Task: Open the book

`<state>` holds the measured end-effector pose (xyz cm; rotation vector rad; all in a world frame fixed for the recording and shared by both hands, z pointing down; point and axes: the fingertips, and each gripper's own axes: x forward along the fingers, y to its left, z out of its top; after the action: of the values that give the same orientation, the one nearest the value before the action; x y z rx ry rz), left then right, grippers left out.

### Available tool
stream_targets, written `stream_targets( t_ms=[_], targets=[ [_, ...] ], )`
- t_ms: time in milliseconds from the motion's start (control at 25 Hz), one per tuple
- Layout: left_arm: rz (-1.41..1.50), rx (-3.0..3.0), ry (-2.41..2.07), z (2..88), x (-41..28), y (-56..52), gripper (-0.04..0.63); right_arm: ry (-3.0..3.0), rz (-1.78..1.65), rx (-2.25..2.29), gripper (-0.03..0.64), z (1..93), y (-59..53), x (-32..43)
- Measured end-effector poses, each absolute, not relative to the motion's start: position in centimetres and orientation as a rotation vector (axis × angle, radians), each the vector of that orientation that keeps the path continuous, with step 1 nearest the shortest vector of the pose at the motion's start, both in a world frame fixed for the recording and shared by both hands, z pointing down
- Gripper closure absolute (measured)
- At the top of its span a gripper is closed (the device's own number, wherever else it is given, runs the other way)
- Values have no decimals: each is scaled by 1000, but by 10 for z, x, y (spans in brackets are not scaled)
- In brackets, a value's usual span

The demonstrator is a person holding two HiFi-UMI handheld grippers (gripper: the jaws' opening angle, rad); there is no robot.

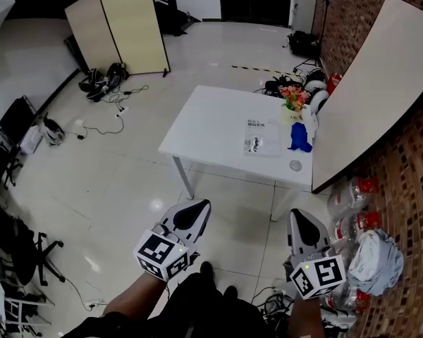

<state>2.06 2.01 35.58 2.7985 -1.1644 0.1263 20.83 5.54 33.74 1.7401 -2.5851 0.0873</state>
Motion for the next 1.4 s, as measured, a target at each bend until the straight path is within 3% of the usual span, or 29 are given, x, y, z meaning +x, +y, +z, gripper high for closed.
stream_targets(
  t_ms=[720,1400],
  targets=[
    [69,2809,-1041,373,32,-226,600,-2404,134,1963,615,344,-181,236],
    [143,2741,-1170,393,129,-420,600,-2511,154,1809,615,363,-398,324]
  ],
)
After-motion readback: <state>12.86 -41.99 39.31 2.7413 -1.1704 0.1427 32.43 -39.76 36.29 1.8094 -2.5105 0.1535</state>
